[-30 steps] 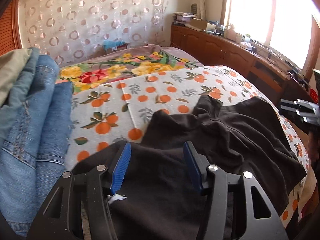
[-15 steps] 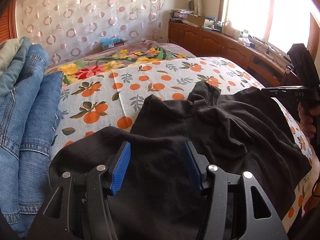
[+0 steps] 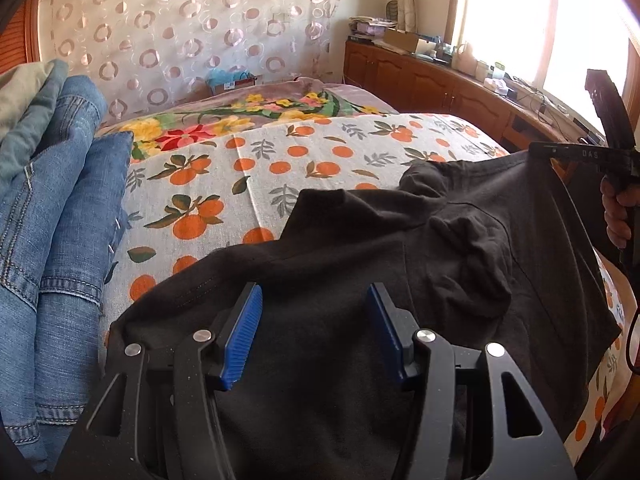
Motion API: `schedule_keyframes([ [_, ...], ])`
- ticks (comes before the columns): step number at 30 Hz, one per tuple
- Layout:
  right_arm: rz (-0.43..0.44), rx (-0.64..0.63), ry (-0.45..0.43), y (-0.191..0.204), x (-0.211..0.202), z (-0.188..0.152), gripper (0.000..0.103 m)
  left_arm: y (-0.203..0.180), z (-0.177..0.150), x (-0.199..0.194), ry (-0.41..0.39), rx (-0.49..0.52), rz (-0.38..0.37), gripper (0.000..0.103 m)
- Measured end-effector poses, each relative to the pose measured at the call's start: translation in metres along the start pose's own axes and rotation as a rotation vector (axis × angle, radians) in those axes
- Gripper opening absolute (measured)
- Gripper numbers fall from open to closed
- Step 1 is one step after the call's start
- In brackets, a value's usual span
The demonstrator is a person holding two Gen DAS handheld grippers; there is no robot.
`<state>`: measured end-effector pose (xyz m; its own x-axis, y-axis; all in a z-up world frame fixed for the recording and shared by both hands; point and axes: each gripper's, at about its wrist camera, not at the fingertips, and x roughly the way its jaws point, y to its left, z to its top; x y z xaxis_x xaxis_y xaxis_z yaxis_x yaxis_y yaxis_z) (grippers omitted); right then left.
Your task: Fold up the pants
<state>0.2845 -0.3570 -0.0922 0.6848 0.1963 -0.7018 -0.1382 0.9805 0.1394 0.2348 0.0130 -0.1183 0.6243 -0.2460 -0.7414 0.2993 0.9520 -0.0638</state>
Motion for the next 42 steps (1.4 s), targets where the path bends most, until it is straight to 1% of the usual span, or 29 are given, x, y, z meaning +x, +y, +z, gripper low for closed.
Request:
schedule_keyframes([
  [1, -0.018, 0.006, 0.016, -0.001, 0.004, -0.001, 0.002, 0.000, 0.000, 0.000, 0.001, -0.001, -0.001, 0.056],
  [2, -0.039, 0.007, 0.024, 0.001, 0.006, -0.003, 0.006, 0.000, 0.000, 0.000, 0.001, -0.001, 0.000, 0.056],
  [3, -0.048, 0.011, 0.024, 0.001, 0.006, -0.004, 0.008, 0.000, -0.001, -0.001, 0.000, 0.001, 0.002, 0.056],
  [5, -0.030, 0.014, 0.016, 0.006, 0.001, -0.009, 0.010, -0.002, -0.001, -0.001, 0.000, 0.007, 0.002, 0.056],
  [6, -0.034, 0.012, 0.012, 0.008, -0.002, -0.013, 0.016, -0.002, 0.000, -0.001, -0.003, 0.008, -0.003, 0.056],
  [7, -0.042, 0.007, 0.008, 0.011, -0.006, -0.018, 0.025, -0.002, 0.000, -0.003, -0.007, 0.006, -0.010, 0.056],
  [9, -0.046, 0.000, 0.002, 0.019, -0.016, -0.032, 0.032, -0.001, -0.001, -0.005, -0.007, -0.002, -0.008, 0.056],
  [11, -0.035, -0.006, 0.001, 0.022, -0.030, -0.047, 0.035, 0.000, -0.004, -0.009, 0.005, -0.010, -0.002, 0.062],
  [12, -0.034, -0.009, 0.001, 0.024, -0.036, -0.054, 0.037, 0.001, -0.005, -0.013, 0.003, -0.013, 0.001, 0.064],
  [13, -0.036, -0.011, -0.002, 0.026, -0.043, -0.062, 0.038, 0.001, -0.008, -0.019, -0.004, -0.019, 0.002, 0.068],
  [14, -0.038, -0.013, -0.004, 0.028, -0.048, -0.070, 0.038, 0.002, -0.010, -0.026, -0.012, -0.027, 0.002, 0.075],
  [17, -0.036, -0.015, -0.010, 0.033, -0.063, -0.093, 0.038, 0.001, -0.018, -0.046, -0.041, -0.035, 0.008, 0.079],
  [23, -0.011, -0.007, -0.011, 0.039, -0.089, -0.127, 0.039, -0.002, -0.042, -0.078, -0.063, -0.042, 0.049, 0.079],
  [27, 0.008, 0.001, -0.011, 0.042, -0.106, -0.149, 0.039, -0.003, -0.068, -0.089, -0.039, -0.053, 0.084, 0.079],
  [30, 0.023, 0.009, -0.001, 0.047, -0.111, -0.161, 0.039, 0.001, -0.090, -0.098, -0.030, -0.086, 0.097, 0.079],
  [33, 0.017, -0.002, 0.007, 0.053, -0.117, -0.174, 0.039, 0.004, -0.109, -0.107, -0.018, -0.122, 0.105, 0.079],
  [37, -0.027, -0.008, 0.010, 0.056, -0.124, -0.187, 0.039, 0.001, -0.130, -0.116, -0.003, -0.148, 0.104, 0.075],
  [39, -0.021, 0.007, 0.014, 0.054, -0.126, -0.189, 0.039, -0.001, -0.137, -0.119, 0.004, -0.151, 0.091, 0.070],
  [42, -0.016, 0.027, 0.006, 0.051, -0.128, -0.192, 0.039, -0.004, -0.146, -0.118, 0.023, -0.151, 0.101, 0.062],
])
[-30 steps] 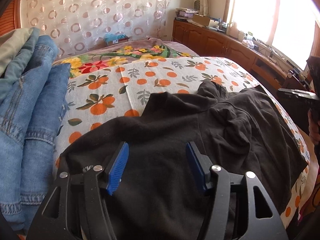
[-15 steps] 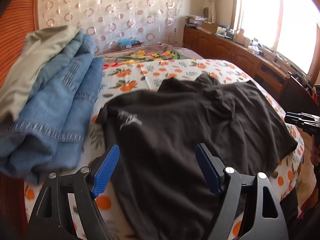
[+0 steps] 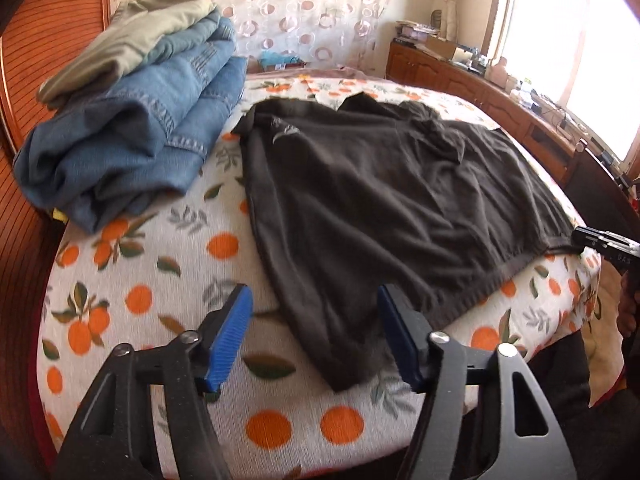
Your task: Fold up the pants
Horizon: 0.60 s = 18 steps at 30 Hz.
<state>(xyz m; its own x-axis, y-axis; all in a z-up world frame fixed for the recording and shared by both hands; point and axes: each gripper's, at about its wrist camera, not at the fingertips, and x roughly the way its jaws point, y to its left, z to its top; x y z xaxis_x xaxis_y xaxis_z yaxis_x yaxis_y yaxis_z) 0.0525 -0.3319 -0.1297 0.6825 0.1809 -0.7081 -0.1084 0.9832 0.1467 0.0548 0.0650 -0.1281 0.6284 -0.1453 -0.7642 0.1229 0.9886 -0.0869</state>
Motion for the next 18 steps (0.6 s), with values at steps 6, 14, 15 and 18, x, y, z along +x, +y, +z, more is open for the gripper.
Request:
schedule_keyframes([
  [6, 0.015, 0.007, -0.011, 0.007, -0.001, -0.004, 0.039, -0.004, -0.009, -0.004, -0.019, 0.004, 0.013, 0.037],
  [14, 0.012, -0.046, -0.020, 0.018, -0.002, -0.009, 0.007, -0.012, -0.017, -0.013, -0.021, 0.025, -0.021, 0.005],
  [15, 0.018, -0.039, -0.021, 0.016, -0.004, -0.008, 0.007, -0.013, -0.018, -0.018, -0.022, 0.024, -0.031, 0.005],
  [18, 0.027, -0.044, -0.028, 0.012, -0.015, -0.008, 0.007, -0.016, -0.022, -0.033, -0.021, 0.027, -0.053, 0.004],
])
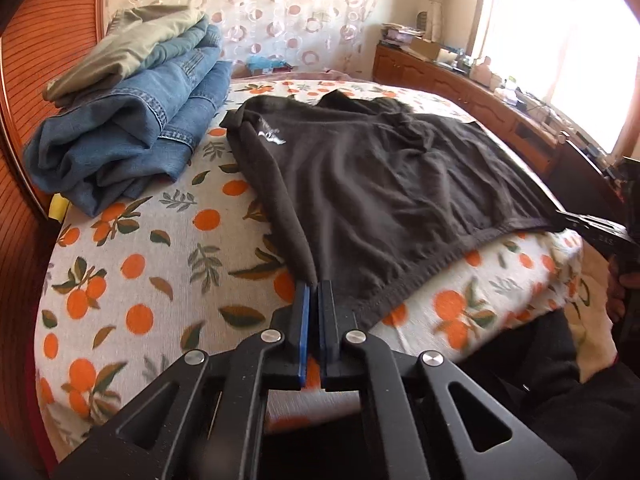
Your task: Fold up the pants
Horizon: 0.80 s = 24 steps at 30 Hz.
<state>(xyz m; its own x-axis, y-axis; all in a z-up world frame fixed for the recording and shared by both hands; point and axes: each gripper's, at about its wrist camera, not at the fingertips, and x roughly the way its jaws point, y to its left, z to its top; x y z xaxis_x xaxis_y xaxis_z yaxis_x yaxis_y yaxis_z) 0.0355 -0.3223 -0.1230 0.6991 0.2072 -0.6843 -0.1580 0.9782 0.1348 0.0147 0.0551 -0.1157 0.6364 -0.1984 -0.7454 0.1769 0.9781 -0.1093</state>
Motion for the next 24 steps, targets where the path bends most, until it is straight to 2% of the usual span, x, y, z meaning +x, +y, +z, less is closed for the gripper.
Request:
schedule_keyframes([
  [6, 0.007, -0.051, 0.019, -0.002, -0.023, -0.007, 0.007, -0.007, -0.019, -0.019, 0.034, 0.021, -0.019, 0.004],
  [13, 0.007, -0.038, 0.052, -0.002, -0.018, -0.008, 0.007, 0.009, -0.007, -0.024, -0.008, -0.026, -0.010, 0.005],
  [18, -0.007, -0.037, 0.007, 0.000, -0.023, 0.005, 0.016, 0.027, 0.011, -0.017, -0.026, -0.039, 0.019, 0.023],
  [20, -0.017, -0.055, -0.014, 0.003, -0.023, 0.011, 0.020, 0.034, 0.021, -0.011, -0.034, -0.045, 0.027, 0.042],
  [22, -0.026, -0.067, -0.027, 0.008, -0.021, 0.018, 0.030, 0.039, 0.029, -0.007, -0.050, -0.047, 0.032, 0.046],
  [24, -0.020, -0.077, -0.046, 0.014, -0.019, 0.025, 0.032, 0.044, 0.036, -0.002, -0.061, -0.046, 0.035, 0.046],
])
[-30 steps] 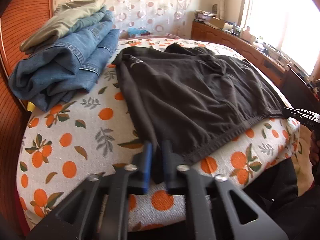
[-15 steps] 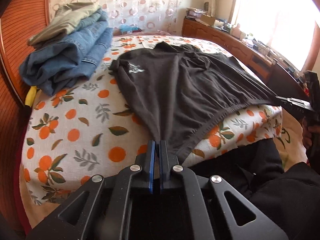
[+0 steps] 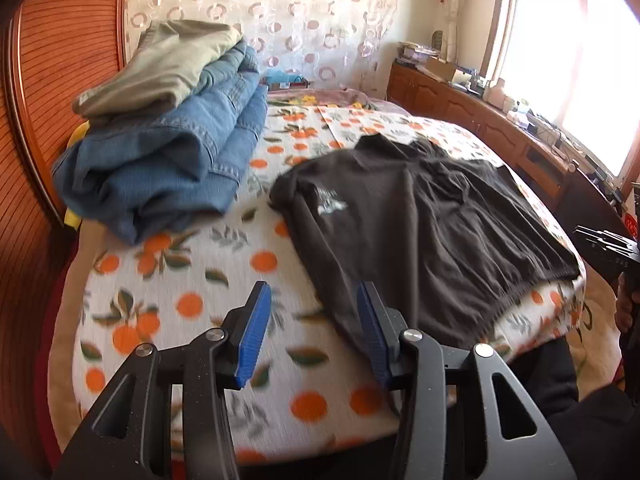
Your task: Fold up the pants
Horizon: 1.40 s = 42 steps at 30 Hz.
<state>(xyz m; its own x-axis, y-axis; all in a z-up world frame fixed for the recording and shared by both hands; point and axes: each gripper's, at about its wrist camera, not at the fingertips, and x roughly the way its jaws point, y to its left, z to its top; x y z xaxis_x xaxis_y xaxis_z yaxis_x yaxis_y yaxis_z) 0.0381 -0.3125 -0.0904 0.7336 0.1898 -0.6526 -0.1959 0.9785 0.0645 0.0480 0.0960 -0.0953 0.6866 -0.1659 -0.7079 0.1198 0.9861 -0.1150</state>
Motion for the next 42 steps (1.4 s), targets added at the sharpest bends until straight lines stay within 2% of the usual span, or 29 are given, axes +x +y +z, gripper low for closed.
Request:
schedule_keyframes([
  [3, 0.034, -0.001, -0.024, 0.008, 0.009, 0.009, 0.038, 0.003, 0.010, 0.011, -0.013, 0.010, 0.016, 0.046],
  [7, 0.082, -0.018, -0.017, 0.021, 0.040, 0.018, 0.040, 0.007, 0.025, 0.033, -0.021, 0.044, 0.021, 0.045],
  [11, 0.135, -0.021, 0.028, 0.039, 0.078, 0.024, 0.040, 0.013, 0.042, 0.056, -0.005, 0.050, 0.038, 0.038],
  [16, 0.134, -0.045, 0.044, 0.053, 0.101, 0.026, 0.041, 0.013, 0.058, 0.076, 0.012, 0.087, 0.037, 0.030],
  [22, 0.099, -0.110, 0.002, 0.068, 0.104, 0.018, 0.050, 0.018, 0.065, 0.095, 0.059, 0.129, 0.076, 0.020],
  [23, 0.088, -0.128, 0.003, 0.071, 0.104, 0.017, 0.051, 0.018, 0.066, 0.096, 0.064, 0.138, 0.079, 0.015],
  [25, 0.073, -0.143, 0.007, 0.074, 0.107, 0.017, 0.052, 0.018, 0.068, 0.096, 0.062, 0.154, 0.077, 0.008],
  [28, 0.049, -0.152, 0.004, 0.080, 0.109, 0.017, 0.052, 0.018, 0.076, 0.090, 0.042, 0.172, 0.087, 0.005],
  [34, 0.053, -0.152, 0.003, 0.081, 0.112, 0.019, 0.053, 0.020, 0.099, 0.085, 0.009, 0.211, 0.138, 0.003],
  [42, 0.054, -0.154, 0.002, 0.079, 0.108, 0.018, 0.053, 0.027, 0.115, 0.084, -0.020, 0.189, 0.176, 0.004],
])
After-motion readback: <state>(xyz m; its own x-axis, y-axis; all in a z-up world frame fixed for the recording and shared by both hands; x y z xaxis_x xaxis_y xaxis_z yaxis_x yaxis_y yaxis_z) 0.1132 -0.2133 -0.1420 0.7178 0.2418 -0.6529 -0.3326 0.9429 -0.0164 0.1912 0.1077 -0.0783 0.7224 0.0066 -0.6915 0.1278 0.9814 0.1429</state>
